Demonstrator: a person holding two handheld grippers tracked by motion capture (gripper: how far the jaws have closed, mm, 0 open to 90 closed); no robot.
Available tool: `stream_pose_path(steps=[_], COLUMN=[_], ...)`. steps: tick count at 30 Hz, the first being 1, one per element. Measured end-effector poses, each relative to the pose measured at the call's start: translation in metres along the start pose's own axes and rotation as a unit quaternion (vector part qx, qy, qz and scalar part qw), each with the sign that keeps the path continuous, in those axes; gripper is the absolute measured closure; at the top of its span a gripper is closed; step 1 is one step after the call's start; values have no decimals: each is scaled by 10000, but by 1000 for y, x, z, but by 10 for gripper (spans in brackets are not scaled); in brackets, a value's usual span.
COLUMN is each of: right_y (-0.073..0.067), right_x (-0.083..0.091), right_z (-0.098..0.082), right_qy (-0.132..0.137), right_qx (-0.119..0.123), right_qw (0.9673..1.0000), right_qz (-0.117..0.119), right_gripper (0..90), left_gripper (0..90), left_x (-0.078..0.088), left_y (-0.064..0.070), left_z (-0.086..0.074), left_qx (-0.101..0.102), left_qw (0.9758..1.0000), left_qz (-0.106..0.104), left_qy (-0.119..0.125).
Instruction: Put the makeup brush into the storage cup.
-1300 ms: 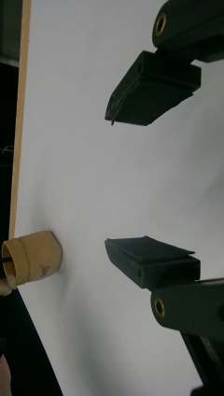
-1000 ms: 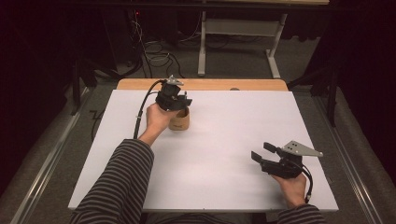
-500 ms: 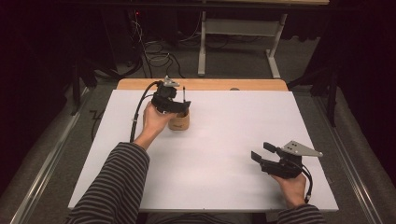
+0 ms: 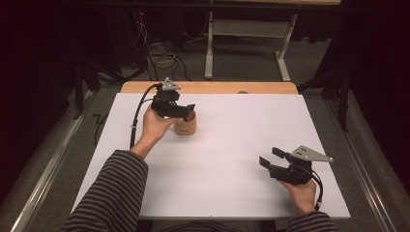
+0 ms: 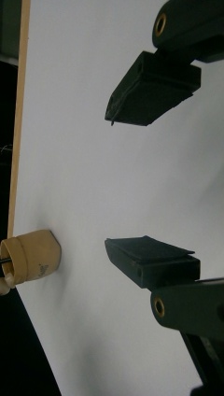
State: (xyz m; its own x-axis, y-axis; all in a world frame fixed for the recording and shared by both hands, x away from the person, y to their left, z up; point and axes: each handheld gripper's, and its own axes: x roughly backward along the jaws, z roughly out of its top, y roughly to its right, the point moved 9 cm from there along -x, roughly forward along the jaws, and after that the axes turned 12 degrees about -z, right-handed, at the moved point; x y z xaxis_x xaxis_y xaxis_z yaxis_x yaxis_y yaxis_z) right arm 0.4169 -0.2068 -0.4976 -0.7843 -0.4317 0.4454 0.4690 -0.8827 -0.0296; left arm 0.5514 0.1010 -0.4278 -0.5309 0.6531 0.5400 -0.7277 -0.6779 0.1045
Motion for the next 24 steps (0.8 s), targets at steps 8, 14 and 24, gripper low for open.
stream_pose_path(steps=[8, 14, 24], right_y=[0, 0, 0], right_x=[0, 0, 0], right_z=[0, 0, 0], right_qy=[-3, 4, 3], right_qx=[-7, -8, 6], right_qw=[10000, 10000, 10000], right_qz=[0, 3, 15], right_gripper=[342, 342, 342], left_gripper=[283, 281, 278], left_x=[10, 19, 32], left_y=[3, 7, 15], left_z=[1, 2, 1], left_qx=[23, -13, -78], left_qw=[9998, 9995, 9989], left_qz=[-100, -142, -231], left_qy=[155, 271, 397])
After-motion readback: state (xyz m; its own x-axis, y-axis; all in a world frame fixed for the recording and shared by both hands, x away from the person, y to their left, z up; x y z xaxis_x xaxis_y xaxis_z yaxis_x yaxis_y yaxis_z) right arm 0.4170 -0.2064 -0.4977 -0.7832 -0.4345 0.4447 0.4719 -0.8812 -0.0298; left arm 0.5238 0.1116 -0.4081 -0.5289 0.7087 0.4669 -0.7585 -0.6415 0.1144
